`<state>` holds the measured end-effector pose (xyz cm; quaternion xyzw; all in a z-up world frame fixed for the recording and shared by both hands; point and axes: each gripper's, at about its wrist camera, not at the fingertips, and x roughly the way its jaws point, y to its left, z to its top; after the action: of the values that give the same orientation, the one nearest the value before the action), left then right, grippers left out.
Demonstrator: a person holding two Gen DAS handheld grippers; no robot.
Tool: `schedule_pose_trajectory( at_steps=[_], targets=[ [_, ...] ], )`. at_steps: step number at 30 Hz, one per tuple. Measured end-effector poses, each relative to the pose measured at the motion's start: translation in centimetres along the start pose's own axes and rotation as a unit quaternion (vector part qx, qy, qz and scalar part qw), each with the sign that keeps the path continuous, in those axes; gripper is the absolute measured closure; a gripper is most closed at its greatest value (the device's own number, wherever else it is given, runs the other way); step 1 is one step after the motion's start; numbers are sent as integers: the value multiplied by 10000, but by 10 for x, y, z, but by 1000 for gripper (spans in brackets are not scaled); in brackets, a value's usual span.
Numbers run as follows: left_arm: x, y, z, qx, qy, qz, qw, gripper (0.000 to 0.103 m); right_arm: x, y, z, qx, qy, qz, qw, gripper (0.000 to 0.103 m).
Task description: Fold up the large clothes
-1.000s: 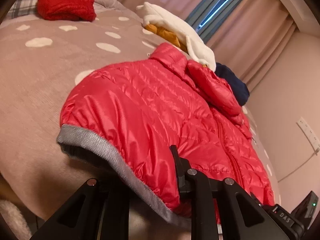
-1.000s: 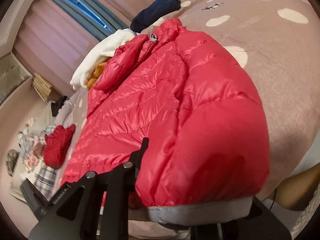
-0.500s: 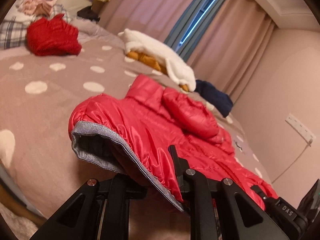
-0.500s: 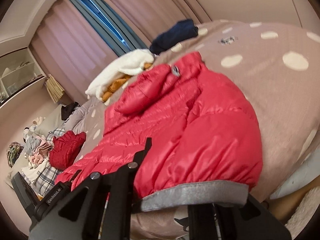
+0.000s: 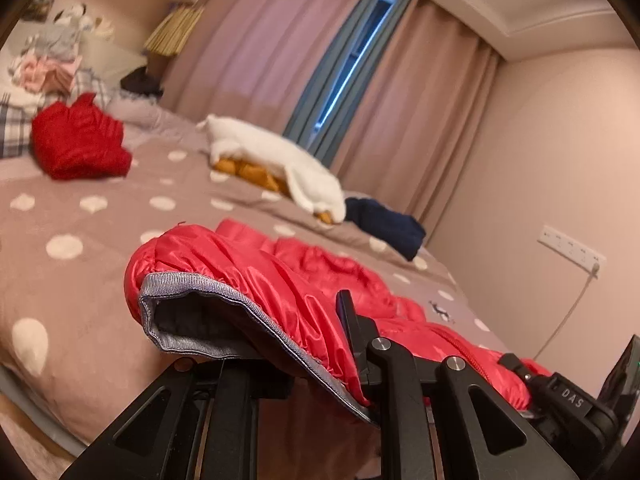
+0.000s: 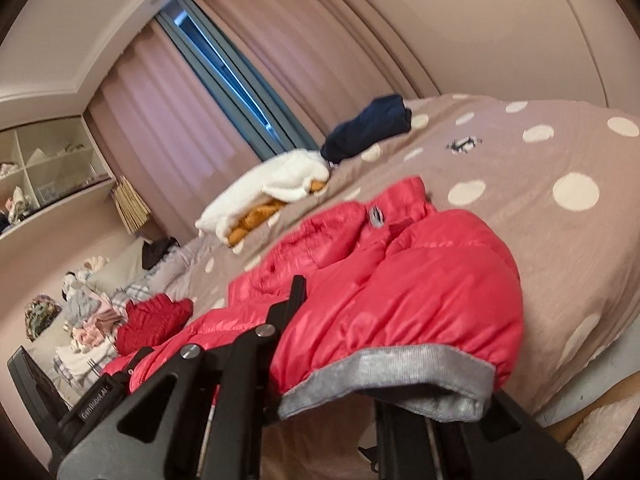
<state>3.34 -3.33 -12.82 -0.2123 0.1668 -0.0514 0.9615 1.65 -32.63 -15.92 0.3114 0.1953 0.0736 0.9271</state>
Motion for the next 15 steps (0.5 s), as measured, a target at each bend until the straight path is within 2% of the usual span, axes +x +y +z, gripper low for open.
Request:
schedule_pose_trajectory(
  at_steps=[5,10,15],
  targets=[
    [-16,-7,10,-97,-158,-325,9993,85,-19,2,9,49,-235,252,9994,90],
    [-30,-17,12,34,-486,-449,9978,85,-40,8,15,-49,-565,400,9976,90],
    [-28,-12,17,-150,-443,-543,9974,85,-42,16,22,-197,-618,379,9972,90]
  ],
)
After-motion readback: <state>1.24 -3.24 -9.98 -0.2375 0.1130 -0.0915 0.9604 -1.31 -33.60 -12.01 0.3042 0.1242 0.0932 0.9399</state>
